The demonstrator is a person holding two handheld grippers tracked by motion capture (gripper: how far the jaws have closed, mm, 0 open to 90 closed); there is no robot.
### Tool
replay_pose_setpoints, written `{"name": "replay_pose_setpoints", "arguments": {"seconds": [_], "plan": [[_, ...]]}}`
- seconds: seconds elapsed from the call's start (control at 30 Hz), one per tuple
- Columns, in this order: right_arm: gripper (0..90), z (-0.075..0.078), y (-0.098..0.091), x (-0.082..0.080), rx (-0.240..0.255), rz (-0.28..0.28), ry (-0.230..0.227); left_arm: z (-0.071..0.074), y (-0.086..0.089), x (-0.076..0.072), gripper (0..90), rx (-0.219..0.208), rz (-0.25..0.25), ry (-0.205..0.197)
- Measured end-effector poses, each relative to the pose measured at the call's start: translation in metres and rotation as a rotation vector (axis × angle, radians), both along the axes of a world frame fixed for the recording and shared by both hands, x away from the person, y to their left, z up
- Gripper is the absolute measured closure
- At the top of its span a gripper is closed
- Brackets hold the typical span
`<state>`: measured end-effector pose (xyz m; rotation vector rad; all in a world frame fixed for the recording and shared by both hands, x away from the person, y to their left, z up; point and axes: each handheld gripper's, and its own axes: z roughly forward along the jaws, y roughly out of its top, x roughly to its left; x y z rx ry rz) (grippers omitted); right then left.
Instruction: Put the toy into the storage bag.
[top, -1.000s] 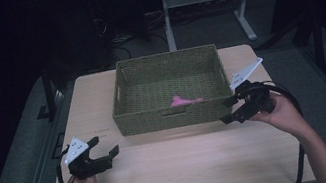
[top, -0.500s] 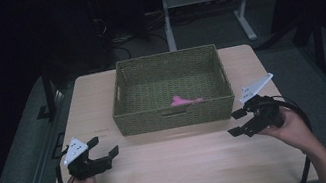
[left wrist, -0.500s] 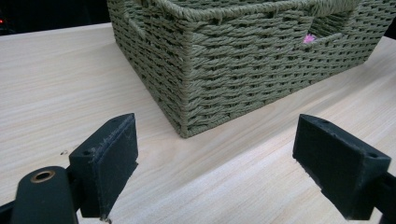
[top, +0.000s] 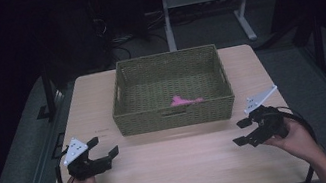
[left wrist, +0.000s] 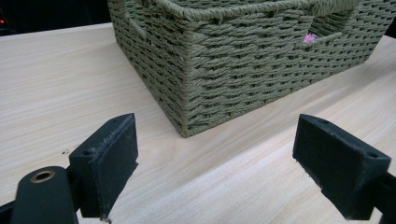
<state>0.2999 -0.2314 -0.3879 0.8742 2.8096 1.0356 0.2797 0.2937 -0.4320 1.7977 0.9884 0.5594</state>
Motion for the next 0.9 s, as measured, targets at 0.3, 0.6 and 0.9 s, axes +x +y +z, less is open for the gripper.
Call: {"name": "replay_pose_setpoints", "arguments": {"seconds": [0.3,0.6,0.9], "plan": [[31.9,-0.015,-0.002,-0.013,-0.027,-0.013,0.008,0.001,0.001,-0.001,13.6,0.001,0.001,-0.001],[31.0,-0.024,-0.009,-0.023,-0.022,-0.038,0.005,0.000,0.000,-0.001,13.6,0.001,-0.003,0.002],[28.4,-0.028,-0.006,-0.034,-0.028,-0.051,-0.021,0.000,0.000,-0.001,13.6,-0.003,-0.005,0.001]]}}
